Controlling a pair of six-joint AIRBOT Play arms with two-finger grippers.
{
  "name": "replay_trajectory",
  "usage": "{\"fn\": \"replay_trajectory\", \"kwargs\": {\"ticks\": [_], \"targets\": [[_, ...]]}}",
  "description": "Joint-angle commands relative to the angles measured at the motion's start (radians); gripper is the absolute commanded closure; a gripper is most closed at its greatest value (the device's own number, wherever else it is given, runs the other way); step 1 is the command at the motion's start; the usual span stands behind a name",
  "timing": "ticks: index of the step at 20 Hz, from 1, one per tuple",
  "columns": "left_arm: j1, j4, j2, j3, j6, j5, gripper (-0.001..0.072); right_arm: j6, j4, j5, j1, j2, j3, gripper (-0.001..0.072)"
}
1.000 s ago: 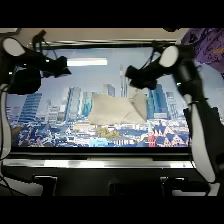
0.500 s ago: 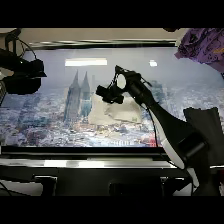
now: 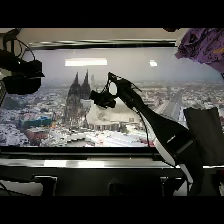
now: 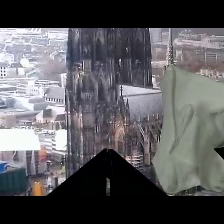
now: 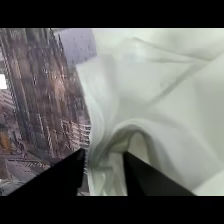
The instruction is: Fold the clothes and pants, and hang the long-sleeved shirts on hangers.
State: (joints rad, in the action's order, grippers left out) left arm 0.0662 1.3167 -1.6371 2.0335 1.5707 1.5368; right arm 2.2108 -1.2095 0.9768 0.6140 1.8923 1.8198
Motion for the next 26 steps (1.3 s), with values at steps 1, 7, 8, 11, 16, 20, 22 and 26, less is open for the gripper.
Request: {"fn": "replay_trajectory", "kwargs": {"ticks": [1,7,8,11,16,20,22,26], "targets": [[0.001,0.001,0.003,0.001,-0.001,0.0,0.069,-0.011,0.001,-0.121,0.003,-0.01,0.0,0.0247],[0.0,0.0,0.003,0.001,-0.001,0.0,0.069,-0.109,-0.01,-0.076,-0.103,-0.16,0.002,0.0214],[0.0,0.0,0.003,0.001,-0.001,0.001,0.069,-0.134,-0.008,-0.017,-0.148,-0.188,0.002,0.0182],[0.0,0.0,0.005,0.001,0.0,0.001,0.069,-0.274,0.016,0.218,-0.331,-0.257,0.002,0.0037],[0.001,0.0,0.013,0.001,-0.001,0.001,0.0689,-0.602,0.306,0.497,-0.721,-0.266,-0.105,0.0043],[0.001,-0.001,0.014,0.001,0.0,0.001,0.0688,-0.802,0.432,0.413,-0.85,-0.262,-0.397,0.0056],[0.001,-0.001,0.014,0.001,0.0,0.001,0.0688,-0.892,0.494,0.355,-0.853,-0.235,-0.502,0.0057],[0.001,-0.001,0.014,0.001,0.0,0.001,0.0688,-1.021,0.628,0.29,-0.813,-0.139,-0.573,0.0171]]}}
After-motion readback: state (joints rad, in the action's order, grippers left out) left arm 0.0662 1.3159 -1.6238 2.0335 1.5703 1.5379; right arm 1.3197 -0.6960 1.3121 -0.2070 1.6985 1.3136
